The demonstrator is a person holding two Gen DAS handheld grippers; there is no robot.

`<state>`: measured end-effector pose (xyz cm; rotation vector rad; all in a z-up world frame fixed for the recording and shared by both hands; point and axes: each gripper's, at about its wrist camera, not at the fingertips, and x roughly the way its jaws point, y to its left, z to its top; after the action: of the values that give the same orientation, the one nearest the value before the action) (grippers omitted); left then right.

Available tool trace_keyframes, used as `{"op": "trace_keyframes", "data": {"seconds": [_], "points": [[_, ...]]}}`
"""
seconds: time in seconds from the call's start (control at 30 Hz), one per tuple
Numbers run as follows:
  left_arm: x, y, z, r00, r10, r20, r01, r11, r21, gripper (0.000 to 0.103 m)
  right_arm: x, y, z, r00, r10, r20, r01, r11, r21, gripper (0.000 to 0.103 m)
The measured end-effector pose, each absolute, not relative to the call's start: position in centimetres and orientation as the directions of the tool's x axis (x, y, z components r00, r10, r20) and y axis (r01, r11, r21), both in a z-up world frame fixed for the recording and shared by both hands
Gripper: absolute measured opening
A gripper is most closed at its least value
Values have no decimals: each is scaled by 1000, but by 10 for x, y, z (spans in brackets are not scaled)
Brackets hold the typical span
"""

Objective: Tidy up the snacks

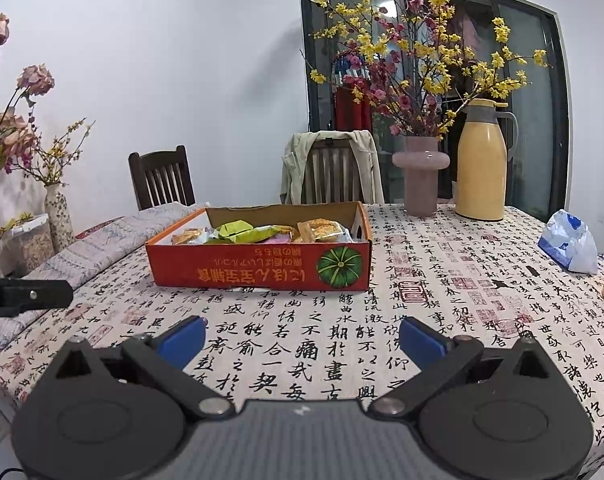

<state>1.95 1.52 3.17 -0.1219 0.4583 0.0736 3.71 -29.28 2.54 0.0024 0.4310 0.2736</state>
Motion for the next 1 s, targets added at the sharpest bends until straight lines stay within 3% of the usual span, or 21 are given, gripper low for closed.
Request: {"op": "trace_keyframes", "data": {"seconds": [1.0], "points": [[18,14,32,897,36,-441,-90,991,-102,103,39,-293,25,870,260,-420,-259,964,61,103]]}}
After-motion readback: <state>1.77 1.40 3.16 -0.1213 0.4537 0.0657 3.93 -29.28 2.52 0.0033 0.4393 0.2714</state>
